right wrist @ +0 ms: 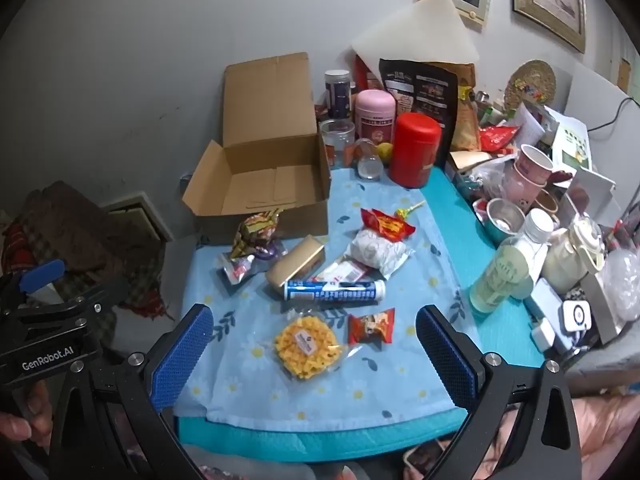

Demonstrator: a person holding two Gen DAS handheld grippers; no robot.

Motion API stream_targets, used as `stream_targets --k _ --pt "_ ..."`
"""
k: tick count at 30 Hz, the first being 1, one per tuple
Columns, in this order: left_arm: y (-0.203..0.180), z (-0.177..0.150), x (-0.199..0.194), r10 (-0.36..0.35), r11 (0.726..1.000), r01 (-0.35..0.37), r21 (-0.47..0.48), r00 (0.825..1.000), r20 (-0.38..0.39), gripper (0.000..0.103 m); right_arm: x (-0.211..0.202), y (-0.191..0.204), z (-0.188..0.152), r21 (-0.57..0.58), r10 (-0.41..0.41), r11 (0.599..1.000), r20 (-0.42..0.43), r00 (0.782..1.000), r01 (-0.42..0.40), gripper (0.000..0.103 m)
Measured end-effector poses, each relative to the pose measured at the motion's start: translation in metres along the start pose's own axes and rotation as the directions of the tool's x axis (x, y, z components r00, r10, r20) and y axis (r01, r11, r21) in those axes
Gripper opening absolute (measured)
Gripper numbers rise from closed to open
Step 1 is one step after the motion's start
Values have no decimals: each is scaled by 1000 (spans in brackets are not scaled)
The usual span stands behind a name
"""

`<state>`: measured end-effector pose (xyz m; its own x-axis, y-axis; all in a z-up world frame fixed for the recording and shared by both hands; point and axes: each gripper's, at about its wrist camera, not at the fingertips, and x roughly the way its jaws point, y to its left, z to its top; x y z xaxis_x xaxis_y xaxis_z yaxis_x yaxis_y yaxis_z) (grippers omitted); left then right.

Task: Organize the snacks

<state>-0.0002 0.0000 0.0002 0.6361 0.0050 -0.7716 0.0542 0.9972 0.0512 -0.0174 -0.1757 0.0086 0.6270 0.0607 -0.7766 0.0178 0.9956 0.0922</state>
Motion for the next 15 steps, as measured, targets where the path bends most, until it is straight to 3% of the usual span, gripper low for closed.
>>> stream_targets --k 15 --pt "1 -2 -6 -39 999 39 -7 999 12 103 1 -1 -2 -4 7 1000 -1 1000 -7 103"
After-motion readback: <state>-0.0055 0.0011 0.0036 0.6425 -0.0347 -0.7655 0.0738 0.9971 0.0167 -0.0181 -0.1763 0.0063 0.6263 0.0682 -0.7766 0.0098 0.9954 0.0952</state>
